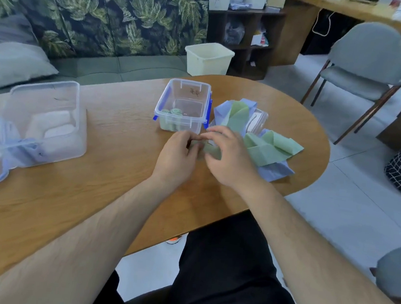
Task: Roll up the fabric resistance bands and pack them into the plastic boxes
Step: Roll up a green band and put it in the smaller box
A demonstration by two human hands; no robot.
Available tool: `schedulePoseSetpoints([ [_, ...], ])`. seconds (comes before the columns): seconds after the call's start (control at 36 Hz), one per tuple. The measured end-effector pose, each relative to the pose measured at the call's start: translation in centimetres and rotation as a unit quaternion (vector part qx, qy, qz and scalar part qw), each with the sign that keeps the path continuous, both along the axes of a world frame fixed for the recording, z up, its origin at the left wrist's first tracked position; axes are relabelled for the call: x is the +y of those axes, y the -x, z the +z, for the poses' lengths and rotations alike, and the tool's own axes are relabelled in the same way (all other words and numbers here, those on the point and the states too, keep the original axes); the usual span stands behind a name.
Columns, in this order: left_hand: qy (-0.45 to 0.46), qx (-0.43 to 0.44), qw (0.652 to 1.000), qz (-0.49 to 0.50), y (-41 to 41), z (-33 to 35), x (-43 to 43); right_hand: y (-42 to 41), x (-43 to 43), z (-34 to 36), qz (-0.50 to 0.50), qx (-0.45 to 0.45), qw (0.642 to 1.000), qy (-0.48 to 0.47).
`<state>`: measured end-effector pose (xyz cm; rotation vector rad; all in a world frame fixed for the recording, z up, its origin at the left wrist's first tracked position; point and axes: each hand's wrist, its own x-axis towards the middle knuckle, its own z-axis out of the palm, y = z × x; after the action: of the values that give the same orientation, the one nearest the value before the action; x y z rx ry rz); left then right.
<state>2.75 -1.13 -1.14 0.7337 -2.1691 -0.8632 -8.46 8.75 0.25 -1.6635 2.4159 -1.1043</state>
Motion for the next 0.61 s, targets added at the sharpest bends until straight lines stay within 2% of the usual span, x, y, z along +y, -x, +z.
schedulePoseSetpoints([
  [0.11, 0.009, 0.041, 0.999, 0.019, -1.2, 1.6, -0.7, -0.4, -1.2, 1.4, -0.008, -0.001, 0.999, 0.046],
  [0.25, -0.062, 0.126, 0.989, 0.045, -3.5, 3.9, -1.4, -2.5, -3.6, 4.0, 0.021, -0.031, 0.996, 0.085],
  [0.44, -0.098, 0.215, 0.966, 0.106, -7.5, 6.9, -3.4, -6.1, -7.4, 7.0, 0.069, -0.174, 0.975, 0.120],
  [0.61, -0.098, 0.263, 0.945, 0.171, -9.9, 8.7, -5.1, -8.7, -9.9, 8.4, 0.099, -0.169, 0.967, 0.166],
])
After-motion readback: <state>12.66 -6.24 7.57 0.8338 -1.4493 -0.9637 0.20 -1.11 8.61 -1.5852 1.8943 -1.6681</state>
